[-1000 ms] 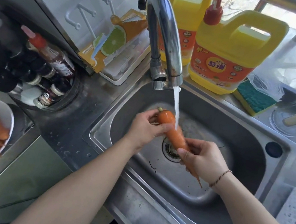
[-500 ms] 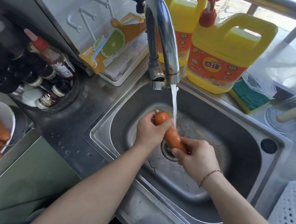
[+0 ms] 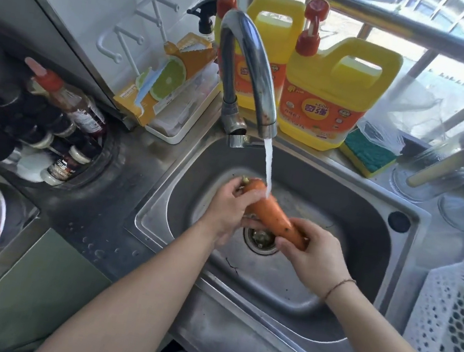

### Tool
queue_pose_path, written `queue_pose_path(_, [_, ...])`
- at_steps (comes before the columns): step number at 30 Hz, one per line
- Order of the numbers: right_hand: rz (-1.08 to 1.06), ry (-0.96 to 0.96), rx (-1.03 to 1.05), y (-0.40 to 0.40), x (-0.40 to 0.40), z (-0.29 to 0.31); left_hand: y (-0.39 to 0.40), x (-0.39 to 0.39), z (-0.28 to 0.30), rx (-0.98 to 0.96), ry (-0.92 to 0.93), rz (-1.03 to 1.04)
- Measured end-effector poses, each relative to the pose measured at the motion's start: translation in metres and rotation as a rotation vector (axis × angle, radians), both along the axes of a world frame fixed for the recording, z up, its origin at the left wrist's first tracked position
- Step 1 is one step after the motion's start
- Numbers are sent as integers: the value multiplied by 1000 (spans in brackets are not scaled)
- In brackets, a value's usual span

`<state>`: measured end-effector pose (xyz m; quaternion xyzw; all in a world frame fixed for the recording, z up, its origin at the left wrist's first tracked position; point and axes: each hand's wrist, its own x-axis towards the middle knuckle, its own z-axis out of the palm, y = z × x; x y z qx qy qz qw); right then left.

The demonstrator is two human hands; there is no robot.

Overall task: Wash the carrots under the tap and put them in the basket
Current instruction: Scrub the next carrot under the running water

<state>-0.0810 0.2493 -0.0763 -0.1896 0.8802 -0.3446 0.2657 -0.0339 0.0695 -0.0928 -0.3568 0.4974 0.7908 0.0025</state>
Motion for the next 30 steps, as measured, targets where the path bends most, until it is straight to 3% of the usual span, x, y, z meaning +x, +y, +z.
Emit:
queue_pose_path(2, [69, -294, -27, 1, -10, 4, 0, 0, -1, -13, -7, -7])
queue_pose_path(4, [140, -320, 41, 1, -15, 5, 3, 1, -3, -66, -19, -37])
queue_pose_path(10, [149, 329, 506, -8, 10, 9, 13, -7, -7, -365, -155, -118])
queue_pose_path(13, [196, 424, 504, -2, 10, 6, 12, -14, -9, -557, -274, -208])
queue_pose_path(15, [244, 242, 371, 5, 0, 0, 9, -15, -8, -592, -236, -201])
queue_pose_path(18, [130, -418, -12, 11, -16, 0, 8, -5, -14, -641, -146, -196])
queue_pose_path(20, [72, -706, -105, 12, -21, 0, 11, 3, -17, -638, -106, -187])
queue_pose_path(21, [86, -700, -77, 12, -22, -4, 13, 6, -20, -579, -107, -194])
queue_pose_path(23, [159, -488, 50, 12, -24, -14, 19, 11, -20, -419, -71, -198])
queue_pose_path(26, [268, -170, 217, 12, -22, -20, 23, 13, -26, -616, -44, -288])
queue_pose_path(30, [266, -144, 177, 12, -16, -18, 17, 6, -28, -788, 56, -179])
